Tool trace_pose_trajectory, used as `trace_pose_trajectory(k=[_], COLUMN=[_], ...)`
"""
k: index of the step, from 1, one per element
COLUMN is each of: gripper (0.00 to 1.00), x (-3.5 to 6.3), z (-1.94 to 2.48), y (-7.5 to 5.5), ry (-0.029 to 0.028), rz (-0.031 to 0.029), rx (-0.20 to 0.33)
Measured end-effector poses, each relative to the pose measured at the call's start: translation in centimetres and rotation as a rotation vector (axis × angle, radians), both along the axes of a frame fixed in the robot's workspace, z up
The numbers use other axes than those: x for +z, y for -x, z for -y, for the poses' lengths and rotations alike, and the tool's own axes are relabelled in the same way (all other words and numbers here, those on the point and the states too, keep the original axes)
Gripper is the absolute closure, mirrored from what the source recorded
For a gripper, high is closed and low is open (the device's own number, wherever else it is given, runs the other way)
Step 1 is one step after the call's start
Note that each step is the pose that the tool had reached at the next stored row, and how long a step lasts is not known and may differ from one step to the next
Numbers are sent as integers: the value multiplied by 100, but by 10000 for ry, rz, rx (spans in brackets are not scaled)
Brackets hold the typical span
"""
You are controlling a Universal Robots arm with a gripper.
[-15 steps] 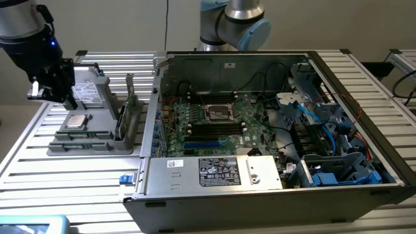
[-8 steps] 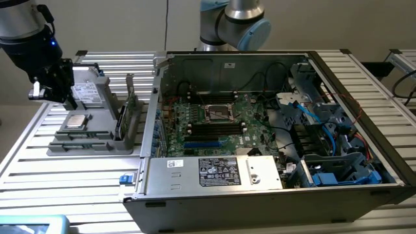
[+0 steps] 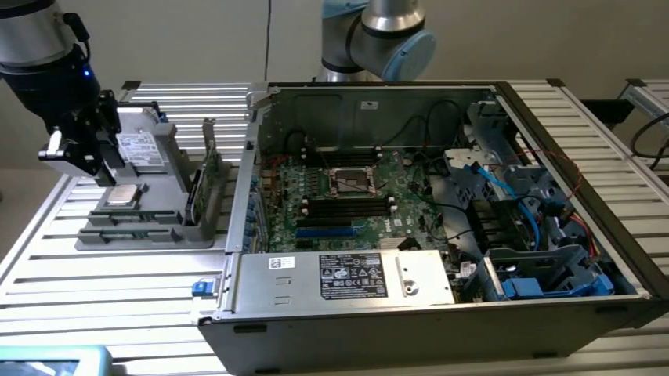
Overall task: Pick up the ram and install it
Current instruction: 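Pick up the ram and move it above insertion slot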
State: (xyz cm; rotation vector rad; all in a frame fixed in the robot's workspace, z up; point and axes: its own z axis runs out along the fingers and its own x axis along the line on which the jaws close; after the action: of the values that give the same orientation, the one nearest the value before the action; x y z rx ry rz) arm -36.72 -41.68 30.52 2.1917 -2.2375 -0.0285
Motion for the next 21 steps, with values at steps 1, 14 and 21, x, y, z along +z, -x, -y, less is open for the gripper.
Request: trace_pose_trajectory(k=[1, 14, 21], gripper=[58, 58, 58], x=[-12, -121, -247], z=[0, 3, 4], y=[3, 88, 132], ry=[-1, 493, 494], rz=[-57, 337, 356], rx=[0, -12, -15])
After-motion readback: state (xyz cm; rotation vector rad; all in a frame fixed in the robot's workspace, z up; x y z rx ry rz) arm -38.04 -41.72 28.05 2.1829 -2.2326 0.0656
